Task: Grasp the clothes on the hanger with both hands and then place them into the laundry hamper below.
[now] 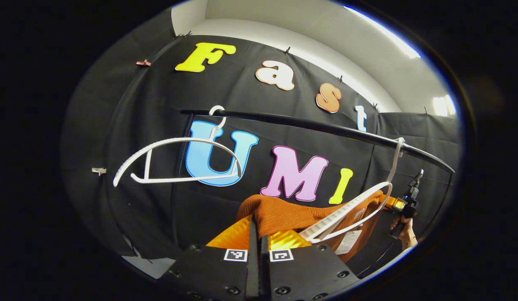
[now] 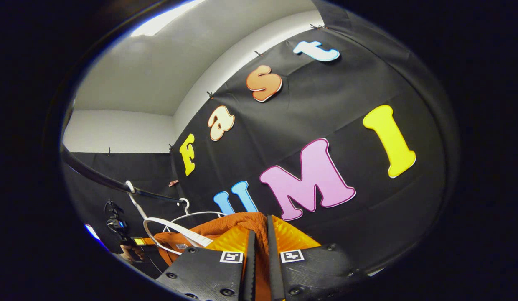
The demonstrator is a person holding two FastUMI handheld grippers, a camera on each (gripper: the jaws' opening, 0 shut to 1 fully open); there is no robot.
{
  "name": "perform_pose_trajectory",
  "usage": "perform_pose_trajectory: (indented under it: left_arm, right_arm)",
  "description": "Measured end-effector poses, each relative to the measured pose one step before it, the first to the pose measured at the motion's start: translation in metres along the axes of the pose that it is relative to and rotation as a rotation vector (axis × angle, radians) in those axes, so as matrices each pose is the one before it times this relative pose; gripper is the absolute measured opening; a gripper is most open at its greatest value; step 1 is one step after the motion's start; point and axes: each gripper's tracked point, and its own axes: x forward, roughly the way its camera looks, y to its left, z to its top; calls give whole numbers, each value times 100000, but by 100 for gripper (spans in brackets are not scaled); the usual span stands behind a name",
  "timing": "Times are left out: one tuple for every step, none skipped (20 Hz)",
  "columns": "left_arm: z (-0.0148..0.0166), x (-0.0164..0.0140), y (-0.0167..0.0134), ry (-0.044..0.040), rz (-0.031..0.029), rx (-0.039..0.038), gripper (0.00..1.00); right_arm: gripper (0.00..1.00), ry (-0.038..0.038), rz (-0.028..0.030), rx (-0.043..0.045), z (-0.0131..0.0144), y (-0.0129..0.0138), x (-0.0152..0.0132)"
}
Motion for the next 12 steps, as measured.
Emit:
perform_pose_trajectory:
  left_arm:
    - [-204, 789, 263, 1385, -1591, -1474, 5]
    - [-47, 749, 183, 1451, -2022, -2403, 5]
    - [-169, 553, 118, 579, -2000, -3769, 5]
    - [-325, 399, 233, 474, -1240, -4502, 5]
    - [-496, 86, 828, 369, 1319, -2864, 5]
    - [-1341, -36, 961, 1091, 1860, -944, 5]
    - [-1299, -158, 980, 1761, 2628, -423, 5]
    - [-1512, -4, 776, 2890, 2740, -450, 5]
    - [-1613, -185, 1004, 3531, 3532, -3, 5]
    - [-1662, -56, 971, 3297, 3609, 110, 5]
    - [-1536, -396, 1041, 2668, 3325, -612, 5]
    - [-1705, -527, 782, 2046, 2952, -1350, 5]
  right_arm:
    - [18, 2113, 1522, 4963, -528, -514, 867]
    - [18, 1062, 1816, 5648, -140, -383, 632]
    - [18, 685, 1080, 4980, -238, -475, 822]
    - [18, 1037, 72, 3979, -501, -630, 391]
    - [18, 997, 288, 3162, -688, -500, -90]
    - [18, 1037, -1151, 333, -996, -717, 30]
    - [18, 1239, -2877, -2480, -1244, -966, -7]
    - [18, 2347, -4397, -5319, -1531, -1248, -101]
    - [18, 4596, -4688, -5118, -1986, -1082, -277]
    - [18, 5206, -4202, -3452, -2167, -947, -350]
    - [18, 4763, -2994, -2044, -2397, -579, -591]
    - [18, 3541, -2652, -643, -1886, -491, -371]
